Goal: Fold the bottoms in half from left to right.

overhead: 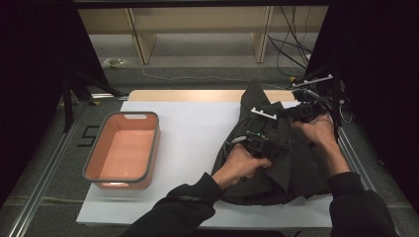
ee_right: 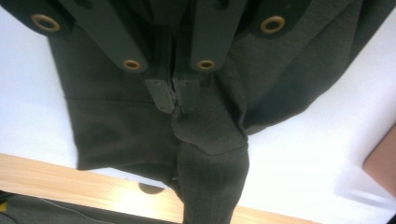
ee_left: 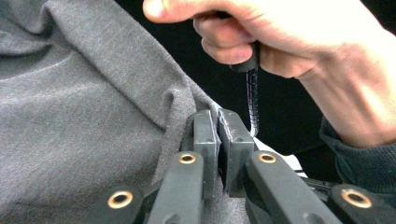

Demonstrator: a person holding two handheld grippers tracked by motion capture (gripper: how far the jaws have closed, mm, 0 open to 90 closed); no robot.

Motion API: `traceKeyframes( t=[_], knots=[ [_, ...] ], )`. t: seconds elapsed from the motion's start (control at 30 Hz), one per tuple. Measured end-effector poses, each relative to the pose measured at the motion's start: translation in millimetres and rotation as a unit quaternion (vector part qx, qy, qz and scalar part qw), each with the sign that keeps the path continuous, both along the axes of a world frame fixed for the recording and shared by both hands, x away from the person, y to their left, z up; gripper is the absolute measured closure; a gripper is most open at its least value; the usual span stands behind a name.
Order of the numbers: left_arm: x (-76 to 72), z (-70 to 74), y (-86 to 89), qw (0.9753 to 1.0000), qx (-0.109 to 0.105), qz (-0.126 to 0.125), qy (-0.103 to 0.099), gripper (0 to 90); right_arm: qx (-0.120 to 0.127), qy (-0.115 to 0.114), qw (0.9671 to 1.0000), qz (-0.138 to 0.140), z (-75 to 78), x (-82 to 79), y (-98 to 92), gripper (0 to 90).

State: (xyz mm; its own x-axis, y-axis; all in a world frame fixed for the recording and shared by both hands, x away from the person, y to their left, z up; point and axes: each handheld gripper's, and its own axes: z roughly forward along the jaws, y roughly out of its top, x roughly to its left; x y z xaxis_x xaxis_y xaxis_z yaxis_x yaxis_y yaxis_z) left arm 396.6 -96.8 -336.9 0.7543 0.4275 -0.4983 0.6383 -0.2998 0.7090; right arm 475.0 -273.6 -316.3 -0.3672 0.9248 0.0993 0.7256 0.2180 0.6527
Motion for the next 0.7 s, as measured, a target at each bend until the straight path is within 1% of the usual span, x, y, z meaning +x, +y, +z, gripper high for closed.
traceKeyframes(
  t=[0.13,0.33,0.4,0.47,0.53,0.67,0.7],
  knots=[
    [1.7,-2.7,-10.2,1.0000,-0.005,0.001,0.003,85.5,-0.002,-0.003,0.9999,-0.014,2.0,-0.2,-12.3,88.7],
    [3.1,-5.3,-22.7,1.0000,0.007,-0.001,0.003,84.9,0.000,-0.003,0.9995,-0.030,-0.1,-1.5,-28.4,88.7],
    [3.2,-6.5,-28.3,0.9999,0.010,0.005,0.006,84.9,-0.001,-0.003,0.9993,-0.036,-2.1,-1.3,-34.4,88.7],
    [2.6,-7.1,-34.3,0.9997,0.023,0.006,-0.003,84.8,0.004,-0.003,0.9991,-0.042,-6.8,0.2,-41.1,88.7],
    [3.0,-9.1,-39.4,0.9997,0.022,0.006,0.004,84.8,0.005,0.004,0.9988,-0.049,-12.8,1.2,-46.5,88.7],
    [-1.0,-13.4,-48.2,0.9995,0.025,-0.013,0.013,83.1,0.003,0.006,0.9984,-0.056,-18.4,-0.4,-53.2,88.6],
    [-2.8,-13.8,-50.2,0.9995,0.026,-0.016,0.012,82.4,0.002,0.008,0.9983,-0.058,-18.8,-0.5,-54.6,88.6]
  ],
)
